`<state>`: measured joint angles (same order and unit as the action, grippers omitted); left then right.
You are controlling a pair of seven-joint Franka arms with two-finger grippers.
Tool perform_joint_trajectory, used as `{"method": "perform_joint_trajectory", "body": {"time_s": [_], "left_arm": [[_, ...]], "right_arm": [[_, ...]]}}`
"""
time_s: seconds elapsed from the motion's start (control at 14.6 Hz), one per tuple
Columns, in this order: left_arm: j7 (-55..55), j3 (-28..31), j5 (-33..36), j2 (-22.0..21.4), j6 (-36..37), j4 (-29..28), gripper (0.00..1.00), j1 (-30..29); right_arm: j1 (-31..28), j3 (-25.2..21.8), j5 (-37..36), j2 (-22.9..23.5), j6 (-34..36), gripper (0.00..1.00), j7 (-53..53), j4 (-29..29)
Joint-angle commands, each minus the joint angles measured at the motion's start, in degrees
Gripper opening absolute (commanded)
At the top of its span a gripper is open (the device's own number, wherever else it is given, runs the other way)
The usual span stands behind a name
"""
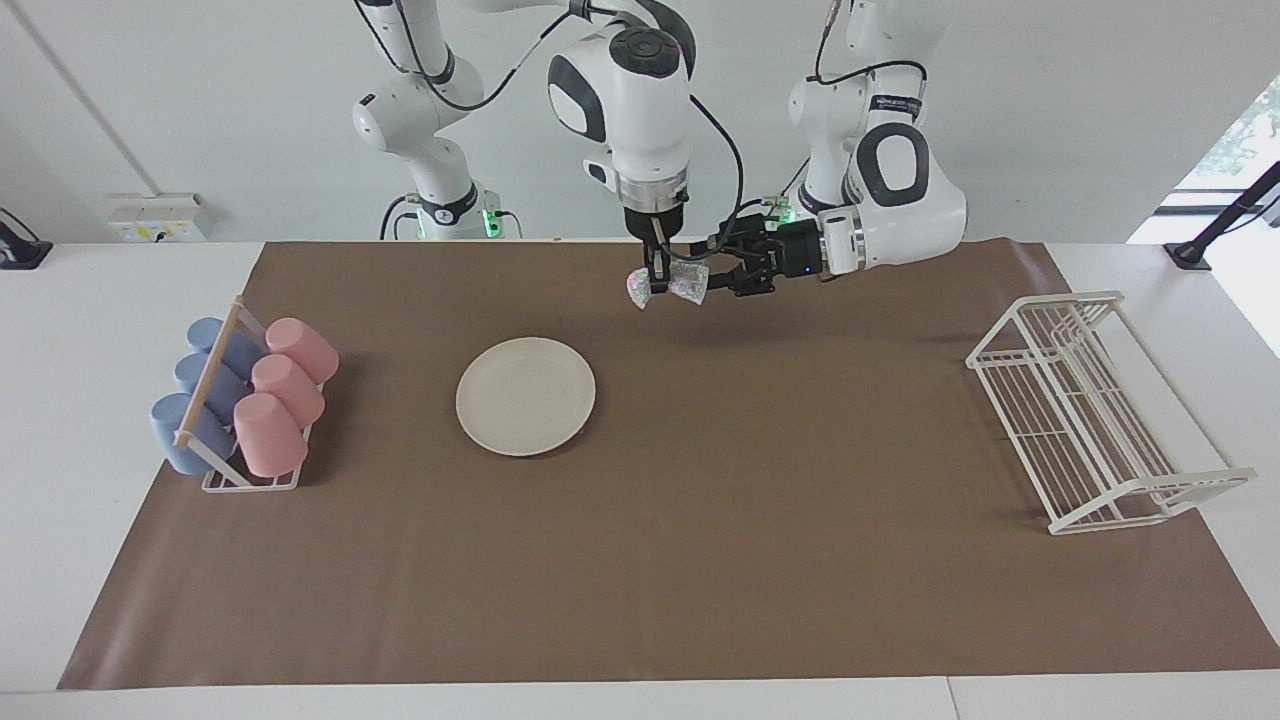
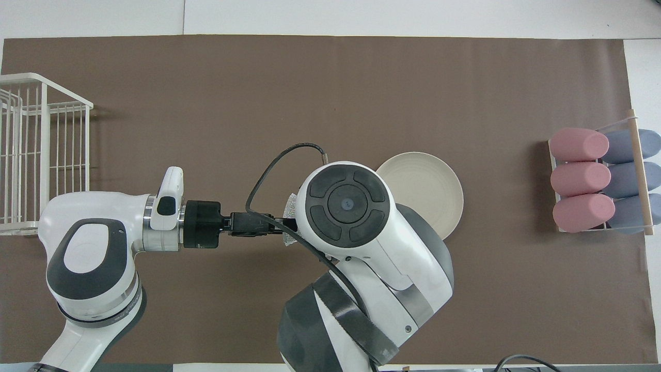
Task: Wipe plate with sponge
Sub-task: 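Grasp the sponge with the left gripper while the right gripper releases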
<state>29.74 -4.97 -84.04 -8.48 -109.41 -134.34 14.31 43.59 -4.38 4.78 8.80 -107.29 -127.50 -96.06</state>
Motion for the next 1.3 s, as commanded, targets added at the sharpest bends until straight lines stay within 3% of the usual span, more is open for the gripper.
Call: {"method": "perform_joint_trajectory", "body": {"time_s": [0.0,0.07,0.69,0.75,0.82,0.89,1.23], "left_arm": [[1.10,0.66,-1.21,-0.04,-1.59,-0.22,0.16,1.69],[0.93,0.75,-1.21,-0.04,-1.77,-0.22,0.00,2.04],[-1.09,0.75,-1.21,-0.13,-1.59,-0.22,0.00,2.22],[-1.09,0.75,-1.21,-0.13,-1.59,-0.22,0.00,2.22],[-1.18,0.75,-1.21,-0.04,-1.59,-0.22,0.00,2.22],[-1.35,0.75,-1.21,-0.13,-1.51,-0.22,0.00,2.22],[-2.50,0.93,-1.12,-0.13,-0.98,-0.13,0.00,1.51]], "right_arm": [[-0.53,0.25,-1.44,0.70,0.76,0.00,-0.82,1.31],[-0.53,0.25,-1.53,0.78,0.76,0.00,-0.82,1.31],[-0.87,0.16,-0.83,0.61,0.24,0.00,-0.12,2.10],[-1.05,0.08,-0.57,0.26,0.41,0.09,2.15,2.62],[-1.05,-0.10,-0.56,0.08,0.50,0.74,4.70,2.46],[-1.05,-0.19,-0.65,0.08,0.59,1.00,4.81,2.37],[-2.98,-0.45,-0.83,-1.50,0.76,1.00,10.14,1.93]]}}
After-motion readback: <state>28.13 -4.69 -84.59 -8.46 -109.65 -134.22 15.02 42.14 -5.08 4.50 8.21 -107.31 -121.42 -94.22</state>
